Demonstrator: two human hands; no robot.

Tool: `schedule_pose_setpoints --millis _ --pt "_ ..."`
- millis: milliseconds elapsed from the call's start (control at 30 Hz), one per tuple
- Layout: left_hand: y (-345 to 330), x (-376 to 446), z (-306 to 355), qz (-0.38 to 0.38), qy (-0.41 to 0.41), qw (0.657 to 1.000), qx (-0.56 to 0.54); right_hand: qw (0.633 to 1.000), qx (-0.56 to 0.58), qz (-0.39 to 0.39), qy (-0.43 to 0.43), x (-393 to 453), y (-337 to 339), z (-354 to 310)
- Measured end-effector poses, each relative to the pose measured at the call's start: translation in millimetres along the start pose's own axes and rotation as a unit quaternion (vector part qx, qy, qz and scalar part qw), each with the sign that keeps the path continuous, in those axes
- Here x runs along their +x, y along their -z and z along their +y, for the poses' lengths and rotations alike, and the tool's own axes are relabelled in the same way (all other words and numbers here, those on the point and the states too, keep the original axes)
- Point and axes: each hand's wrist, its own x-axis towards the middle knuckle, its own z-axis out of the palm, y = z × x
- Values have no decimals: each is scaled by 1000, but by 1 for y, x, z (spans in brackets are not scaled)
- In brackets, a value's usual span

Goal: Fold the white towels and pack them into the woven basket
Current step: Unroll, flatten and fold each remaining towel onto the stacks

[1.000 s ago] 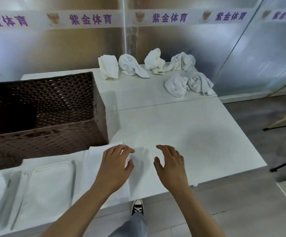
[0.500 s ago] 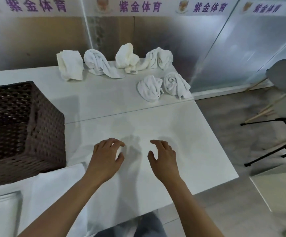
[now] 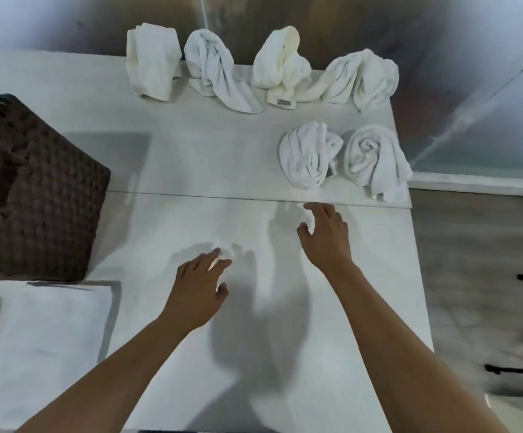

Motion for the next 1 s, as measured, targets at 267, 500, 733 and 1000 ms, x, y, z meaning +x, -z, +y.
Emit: schedule_pose_setpoints --millis 267,500,733,1000 --pt "-30 9 -15 -66 94 993 4 984 -146 -15 101 109 -3 18" --pt "-40 8 -26 -95 103 990 8 982 -149 -85 83 139 -14 37" --pt "-37 6 -28 -113 90 989 6 988 -32 -139 65 38 -39 10" --pt "-32 -33 -31 -183 74 980 7 982 3 -187 24 -112 -81 -16"
